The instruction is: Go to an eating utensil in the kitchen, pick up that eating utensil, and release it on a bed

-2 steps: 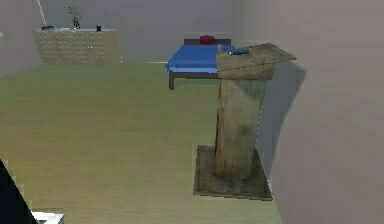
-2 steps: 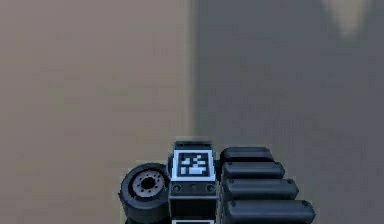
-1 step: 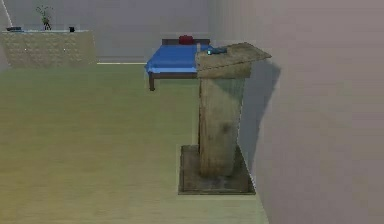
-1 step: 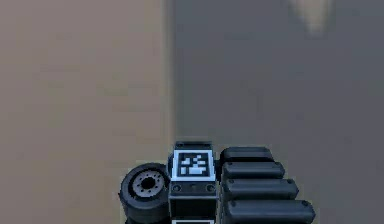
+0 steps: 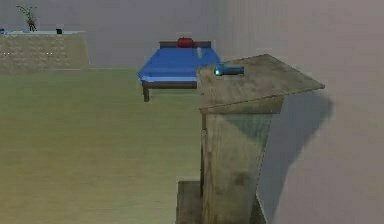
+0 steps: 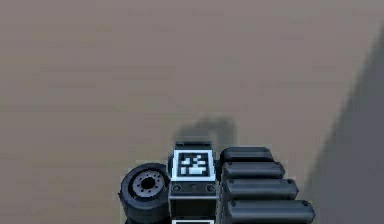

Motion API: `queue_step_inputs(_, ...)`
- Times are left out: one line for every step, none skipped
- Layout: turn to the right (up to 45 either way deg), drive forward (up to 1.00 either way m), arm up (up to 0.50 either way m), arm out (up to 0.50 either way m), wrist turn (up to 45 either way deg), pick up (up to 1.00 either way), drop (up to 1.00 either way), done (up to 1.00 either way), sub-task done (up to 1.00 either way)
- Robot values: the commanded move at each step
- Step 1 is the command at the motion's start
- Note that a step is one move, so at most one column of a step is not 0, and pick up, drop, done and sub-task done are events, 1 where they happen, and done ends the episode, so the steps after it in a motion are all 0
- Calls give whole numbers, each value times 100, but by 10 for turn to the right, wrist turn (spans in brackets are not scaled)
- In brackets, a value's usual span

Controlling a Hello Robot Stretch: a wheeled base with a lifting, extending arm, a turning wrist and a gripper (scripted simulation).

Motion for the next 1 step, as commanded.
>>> queue_step_inputs(-300,0,0,0,0,0,0,0,0)
